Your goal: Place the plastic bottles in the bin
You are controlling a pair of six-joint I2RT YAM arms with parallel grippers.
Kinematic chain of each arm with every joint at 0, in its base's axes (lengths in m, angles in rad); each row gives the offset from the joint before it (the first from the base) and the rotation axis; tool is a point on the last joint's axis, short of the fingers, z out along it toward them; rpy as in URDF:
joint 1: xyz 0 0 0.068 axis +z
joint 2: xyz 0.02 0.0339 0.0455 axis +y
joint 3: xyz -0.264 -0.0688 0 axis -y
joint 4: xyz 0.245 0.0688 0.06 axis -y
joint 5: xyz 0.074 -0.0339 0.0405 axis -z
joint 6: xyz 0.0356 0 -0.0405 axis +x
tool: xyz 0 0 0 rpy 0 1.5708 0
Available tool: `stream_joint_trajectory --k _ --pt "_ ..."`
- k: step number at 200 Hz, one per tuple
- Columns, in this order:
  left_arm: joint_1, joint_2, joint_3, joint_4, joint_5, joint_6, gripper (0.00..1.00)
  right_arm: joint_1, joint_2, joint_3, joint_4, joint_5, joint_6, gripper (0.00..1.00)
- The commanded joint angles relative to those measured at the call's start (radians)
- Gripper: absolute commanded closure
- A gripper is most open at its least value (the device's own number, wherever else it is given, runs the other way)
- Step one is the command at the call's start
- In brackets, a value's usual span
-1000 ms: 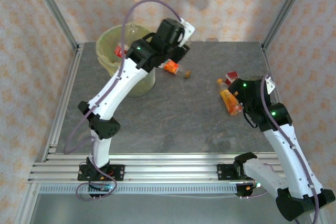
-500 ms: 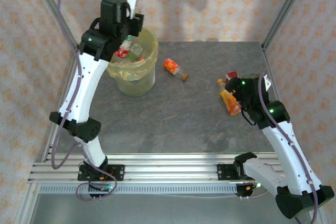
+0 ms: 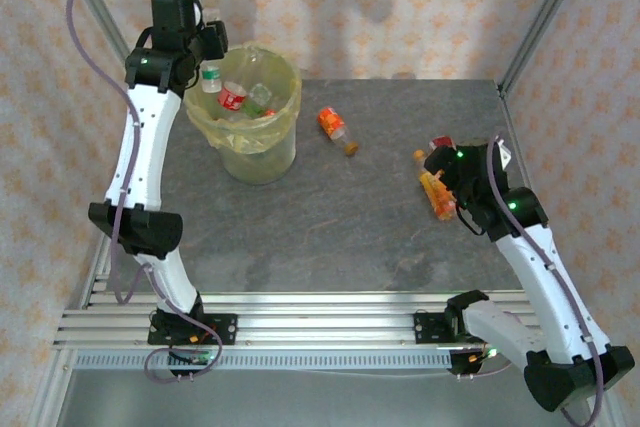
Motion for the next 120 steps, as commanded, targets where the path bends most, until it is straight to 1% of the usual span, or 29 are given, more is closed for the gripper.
stream_joint_trajectory --k 1,37,68,83,120 --pt "0.011 0.048 0.019 -0.061 0.038 -0.070 0.71 -0.003 -0.001 -0.005 0.009 -0.006 -0.012 0.01" --pt "0.029 0.103 0.044 -0.146 0.028 -0.091 0.66 -0.003 0.004 -0.009 0.010 -0.013 -0.015 0.01" --pt "0.031 0.120 0.029 -0.184 0.008 -0.089 0.61 -0.003 0.040 -0.003 0.030 -0.060 -0.041 0.01" --pt "0.031 0.122 0.018 -0.195 0.001 -0.086 0.54 0.003 0.073 0.004 0.044 -0.092 -0.061 0.01" --pt "0.031 0.103 -0.002 -0.215 -0.056 -0.076 0.33 0.055 0.180 0.053 0.076 -0.109 -0.101 0.01"
